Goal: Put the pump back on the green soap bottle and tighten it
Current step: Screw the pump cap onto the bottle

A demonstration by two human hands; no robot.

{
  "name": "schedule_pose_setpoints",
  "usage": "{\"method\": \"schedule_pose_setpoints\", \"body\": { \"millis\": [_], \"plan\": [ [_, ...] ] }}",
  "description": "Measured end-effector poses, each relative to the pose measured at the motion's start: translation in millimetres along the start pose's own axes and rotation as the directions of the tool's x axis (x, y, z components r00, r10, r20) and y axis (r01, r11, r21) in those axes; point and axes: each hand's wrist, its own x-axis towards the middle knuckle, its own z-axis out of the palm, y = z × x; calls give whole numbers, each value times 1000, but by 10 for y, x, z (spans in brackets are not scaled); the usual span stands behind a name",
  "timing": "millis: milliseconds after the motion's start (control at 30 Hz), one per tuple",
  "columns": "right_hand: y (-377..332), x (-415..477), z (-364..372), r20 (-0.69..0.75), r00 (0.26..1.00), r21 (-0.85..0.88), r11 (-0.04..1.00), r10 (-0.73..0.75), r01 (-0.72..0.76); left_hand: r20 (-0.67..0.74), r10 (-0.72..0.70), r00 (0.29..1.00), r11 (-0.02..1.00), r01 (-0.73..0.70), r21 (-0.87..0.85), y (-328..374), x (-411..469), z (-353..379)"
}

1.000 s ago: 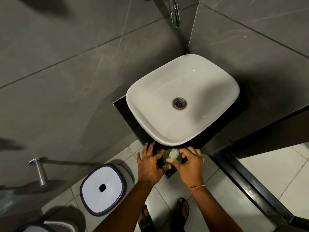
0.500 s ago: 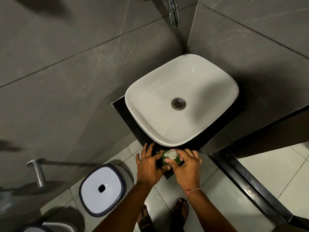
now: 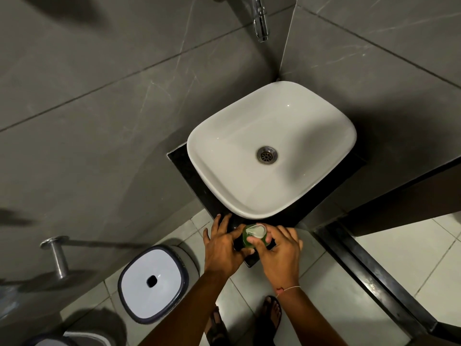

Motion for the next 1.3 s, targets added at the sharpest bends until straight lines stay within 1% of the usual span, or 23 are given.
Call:
{"method": "schedule_pose_setpoints", "body": {
  "millis": [100,133,200,267,333,433,500,567,633,700,833,933,1033,1133,1200,1300],
  "plan": [
    [-23,-41,-97,58,998,55,998,13,-16,-1,0,1000,1000,0,7,-6,0,3],
    [-33,-61,-139,49,999,76,997,12,-15,-2,0,1000,1000,0,8,-7,-2,5],
    [-68,-105,-214,-15,1000,110,994,8,-6,-1,-1,1000,1000,1,9,-4,-8,4],
    [-146,-108,-248,-44,999,106,994,8,-3,0,0,1000,1000,0,3,-1,-5,1],
    [-244,-73,-245,-14,999,1,999,-38,38,5,0,1000,1000,0,-7,-4,-4,-2],
    [-299,11,-253,48,993,-178,977,-111,118,20,0,1000,1000,0,-4,-9,1,-5],
    [-285,93,-300,102,987,-227,963,-127,147,21,-1,1000,1000,1,-5,-14,9,-4],
    [-255,182,-357,165,972,-241,949,-166,203,18,-5,1000,1000,6,-17,-16,13,6],
    [-245,275,-420,244,944,-243,928,-224,283,13,-2,1000,1000,2,-17,-28,12,23],
    [-264,374,-486,357,897,-255,896,-262,363,6,5,1000,1000,-5,-12,-43,13,39],
    [-343,581,-614,561,783,-243,851,-268,465,6,14,1000,1000,-14,-10,-57,31,45],
    [-407,682,-666,654,699,-238,798,-289,553,9,9,1000,1000,-9,-10,-62,36,47],
    [-435,754,-697,698,637,-227,743,-327,630,13,5,1000,1000,-5,1,-69,39,55],
    [-467,799,-708,726,595,-213,710,-345,671,16,4,1000,1000,-4,0,-71,42,53],
    [-479,816,-708,742,576,-205,701,-344,683,13,5,1000,1000,-5,3,-72,43,53],
    [-464,842,-697,735,550,-175,673,-396,718,12,8,1000,1000,-8,2,-79,45,64]
  ]
}}
